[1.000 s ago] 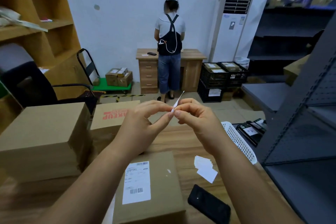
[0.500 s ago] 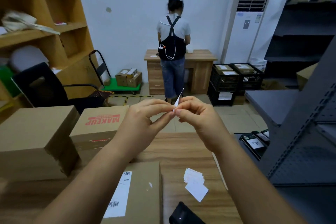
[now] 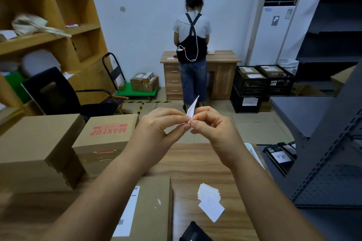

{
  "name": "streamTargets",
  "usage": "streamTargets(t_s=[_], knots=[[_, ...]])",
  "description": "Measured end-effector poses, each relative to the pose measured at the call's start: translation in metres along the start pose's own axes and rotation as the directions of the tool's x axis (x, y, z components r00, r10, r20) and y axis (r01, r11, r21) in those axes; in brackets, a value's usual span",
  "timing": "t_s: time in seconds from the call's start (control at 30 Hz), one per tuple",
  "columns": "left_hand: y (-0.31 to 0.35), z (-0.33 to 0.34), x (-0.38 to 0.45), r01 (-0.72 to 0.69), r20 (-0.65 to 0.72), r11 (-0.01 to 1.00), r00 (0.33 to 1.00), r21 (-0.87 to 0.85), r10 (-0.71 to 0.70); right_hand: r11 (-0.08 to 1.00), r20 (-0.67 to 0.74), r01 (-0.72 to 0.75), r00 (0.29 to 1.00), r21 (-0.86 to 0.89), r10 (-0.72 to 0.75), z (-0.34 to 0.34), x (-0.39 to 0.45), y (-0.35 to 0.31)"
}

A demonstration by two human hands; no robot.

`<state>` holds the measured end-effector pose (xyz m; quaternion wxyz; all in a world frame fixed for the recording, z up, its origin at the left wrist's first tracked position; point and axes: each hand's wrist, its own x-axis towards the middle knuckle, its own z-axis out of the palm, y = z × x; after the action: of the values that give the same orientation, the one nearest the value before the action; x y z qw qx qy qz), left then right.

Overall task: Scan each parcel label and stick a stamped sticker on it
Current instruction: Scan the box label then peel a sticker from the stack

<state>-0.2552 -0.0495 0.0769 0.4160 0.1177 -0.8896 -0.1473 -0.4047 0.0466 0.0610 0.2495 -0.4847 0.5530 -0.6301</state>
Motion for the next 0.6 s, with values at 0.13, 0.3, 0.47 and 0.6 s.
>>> streamTargets(t_s=[0.13,0.3,0.47,0.6], knots=[[0.004,0.005,0.003,-0.004,0.023,1.000,1.000,-0.008,0.004,1.000,0.000,0.000,1.000,-0.011,0.000,-0.007,-0.001,0.001],[0.008,0.009,0.004,0.053,0.016,0.997,0.998,-0.047,-0.052,1.000,-0.014,0.013,1.000,-0.025,-0.014,-0.013,-0.005,0.002],[0.018,0.020,0.003,0.125,0.029,0.988,0.992,-0.091,-0.123,0.998,-0.058,0.031,0.998,-0.049,-0.034,-0.019,-0.010,0.007],[0.026,0.035,0.004,0.276,0.033,0.941,0.961,-0.197,-0.275,0.999,-0.100,0.033,0.995,0.004,-0.032,-0.027,-0.017,0.014]])
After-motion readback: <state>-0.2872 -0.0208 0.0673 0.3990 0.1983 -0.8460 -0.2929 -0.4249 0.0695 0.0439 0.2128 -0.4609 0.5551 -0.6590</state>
